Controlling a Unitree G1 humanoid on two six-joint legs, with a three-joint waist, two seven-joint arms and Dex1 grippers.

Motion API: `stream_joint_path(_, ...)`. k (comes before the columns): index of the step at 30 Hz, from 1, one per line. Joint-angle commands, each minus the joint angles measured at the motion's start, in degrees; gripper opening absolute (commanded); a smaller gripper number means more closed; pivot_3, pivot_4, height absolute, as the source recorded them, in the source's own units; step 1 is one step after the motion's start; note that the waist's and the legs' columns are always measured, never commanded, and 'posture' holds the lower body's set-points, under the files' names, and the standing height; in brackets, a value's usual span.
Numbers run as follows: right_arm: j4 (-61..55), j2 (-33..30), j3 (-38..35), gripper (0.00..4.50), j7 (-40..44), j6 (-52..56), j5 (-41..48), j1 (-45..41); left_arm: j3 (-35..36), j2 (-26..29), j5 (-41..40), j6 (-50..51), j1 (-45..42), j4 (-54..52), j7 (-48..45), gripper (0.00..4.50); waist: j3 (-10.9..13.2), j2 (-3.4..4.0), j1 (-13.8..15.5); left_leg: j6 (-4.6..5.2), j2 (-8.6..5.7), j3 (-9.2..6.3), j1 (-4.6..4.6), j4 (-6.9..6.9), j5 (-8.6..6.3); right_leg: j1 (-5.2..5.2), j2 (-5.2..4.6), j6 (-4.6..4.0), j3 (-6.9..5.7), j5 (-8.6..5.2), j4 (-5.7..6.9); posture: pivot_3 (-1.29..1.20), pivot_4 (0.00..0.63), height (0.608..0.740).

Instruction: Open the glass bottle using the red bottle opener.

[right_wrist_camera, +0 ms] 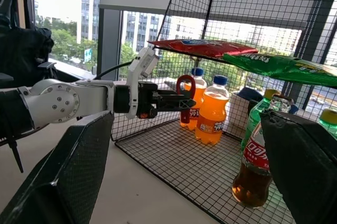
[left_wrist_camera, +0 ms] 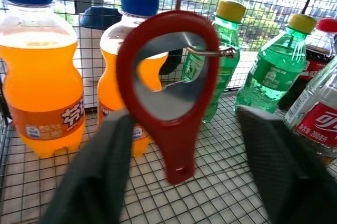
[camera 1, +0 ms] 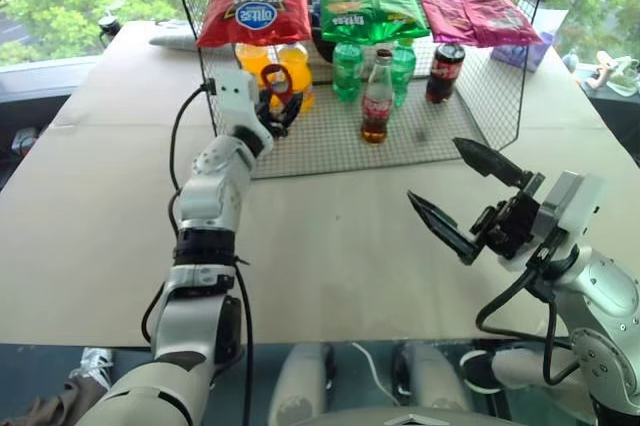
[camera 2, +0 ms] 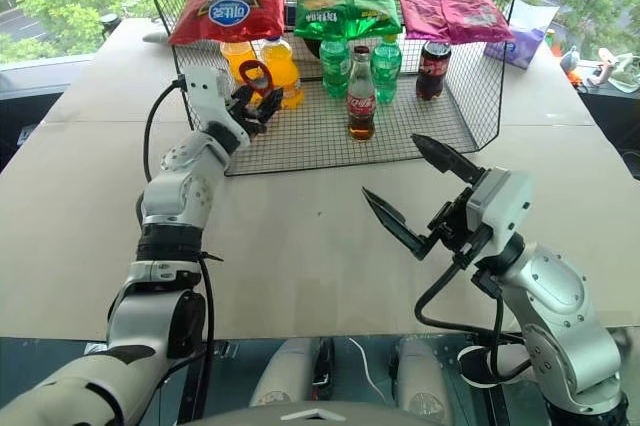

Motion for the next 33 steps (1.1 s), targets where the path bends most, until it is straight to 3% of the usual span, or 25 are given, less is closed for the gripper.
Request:
stream_joint_path(1, -3.29, -0.46, -0.57, 4.5, -1.05, 0.05, 0.44, -0.69, 0.45, 0.64, 0.48, -2.2, -1.48, -0.91, -1.26, 1.24, 0.01, -0.01, 0.01, 0.0, 0.0, 0.0, 0.0, 0.0, 0.0, 0.0, 0.0, 0.0, 0.0, 0.0, 0.0, 0.0, 0.15, 0.74)
stream_joint_path(4, -3.41, -0.48, -0.32, 4.5, -1.6, 0.49, 0.29, -0.77, 0.93, 0.96, 0.23, -2.53, -0.67, -1.46, -1.92, 0.05, 0.01, -0.02, 0.03, 0.0, 0.0, -0.01, -0.01, 0.0, 0.0, 0.0, -0.01, 0.0, 0.0, 0.0, 0.0, 0.0, 0.15, 0.74)
stream_joint_path(17, -2.58, -0.53, 0.42, 4.5, -4.1, 4.17, -0.18, -1.69, 2.98, 2.35, -6.11, 0.57, 4.26, -9.9, -9.45, 0.02, 0.01, -0.02, 0.02, 0.0, 0.01, -0.02, 0.0, 0.0, 0.0, 0.0, -0.01, -0.01, 0.0, 0.0, 0.0, 0.0, 0.15, 0.74)
stream_joint_path(23, -3.01, -1.67, 2.79, 4.5, -9.04, 12.33, -3.08, -1.11, 3.76, 4.34, -18.88, 14.42, 9.32, -20.8, -17.35, 0.02, 0.01, -0.02, -0.08, 0.0, 0.04, -0.02, 0.0, 0.0, 0.0, 0.0, -0.02, -0.02, 0.01, 0.0, 0.02, 0.0, 0.15, 0.74)
stream_joint_path(25, -4.62, -4.15, 4.08, 4.5, -10.02, 18.79, -2.73, -2.05, 4.2, 6.15, -26.0, 23.66, 11.0, -23.91, -19.57, 0.02, 0.01, -0.02, -0.09, -0.01, 0.05, -0.03, 0.02, 0.0, 0.0, -0.01, -0.02, -0.03, 0.01, -0.01, 0.05, 0.0, 0.15, 0.74)
stream_joint_path(28, -4.65, -6.22, 3.44, 4.5, -10.44, 27.86, 2.65, -4.88, 5.15, 8.63, -35.45, 35.29, 12.45, -26.3, -21.47, 0.02, 0.01, -0.02, -0.28, -0.01, 0.13, -0.02, 0.04, 0.03, 0.01, -0.01, -0.03, -0.14, 0.03, -0.08, 0.1, 0.0, 0.15, 0.74)
stream_joint_path(33, 5.01, -6.19, -1.34, 4.5, -6.66, 40.12, 21.02, -14.76, 4.6, 13.76, -43.02, 46.7, 11.93, -25.31, -27.56, 0.02, 0.04, -0.07, -0.29, 0.0, 0.11, -0.05, 0.07, 0.08, 0.01, 0.0, -0.02, -0.22, 0.03, -0.17, 0.17, 0.0, 0.15, 0.74)
